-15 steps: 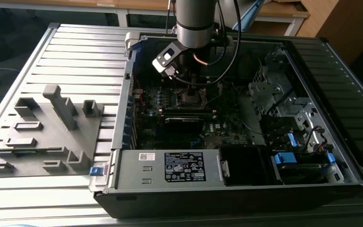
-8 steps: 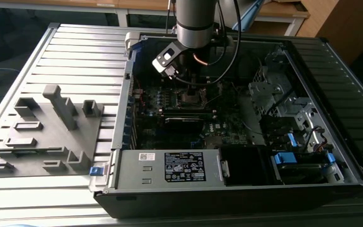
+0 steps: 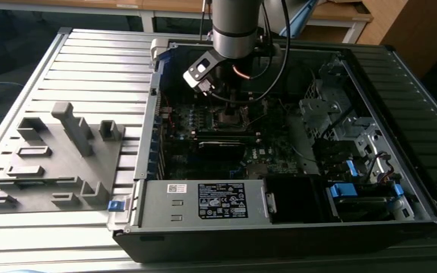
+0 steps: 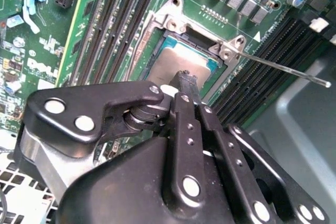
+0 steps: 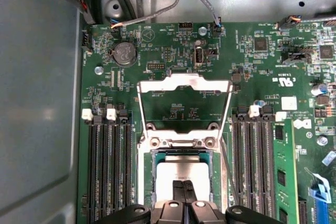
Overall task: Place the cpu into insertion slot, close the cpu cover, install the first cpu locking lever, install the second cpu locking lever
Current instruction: 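Place the cpu into insertion slot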
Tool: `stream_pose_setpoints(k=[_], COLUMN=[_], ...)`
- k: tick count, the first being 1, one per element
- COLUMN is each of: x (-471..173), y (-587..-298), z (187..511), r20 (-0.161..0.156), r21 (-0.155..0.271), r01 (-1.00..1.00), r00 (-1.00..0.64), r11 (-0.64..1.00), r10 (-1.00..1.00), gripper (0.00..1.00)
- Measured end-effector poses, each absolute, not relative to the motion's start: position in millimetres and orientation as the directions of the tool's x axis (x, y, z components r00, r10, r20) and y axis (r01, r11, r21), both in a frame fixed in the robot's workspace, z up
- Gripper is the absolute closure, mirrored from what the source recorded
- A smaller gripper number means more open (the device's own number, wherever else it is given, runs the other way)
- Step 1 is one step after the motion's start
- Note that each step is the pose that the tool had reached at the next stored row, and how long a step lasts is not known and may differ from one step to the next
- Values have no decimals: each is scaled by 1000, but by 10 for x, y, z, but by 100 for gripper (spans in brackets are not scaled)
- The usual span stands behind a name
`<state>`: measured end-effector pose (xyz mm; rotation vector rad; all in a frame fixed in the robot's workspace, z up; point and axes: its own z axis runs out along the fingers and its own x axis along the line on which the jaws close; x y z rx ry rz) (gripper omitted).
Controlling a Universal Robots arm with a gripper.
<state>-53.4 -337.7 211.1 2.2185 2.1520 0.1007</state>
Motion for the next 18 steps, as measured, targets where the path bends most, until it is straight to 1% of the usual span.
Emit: stream_pose_setpoints(k=[6,18], x=[-534,-535], y=[-3378,-3360], z=[2067,2009], r20=[-1,-2], r21=[81,81], r01=[996,996], r00=[35,35], r11=[-34,-34], r10=[999,999], gripper=[89,89])
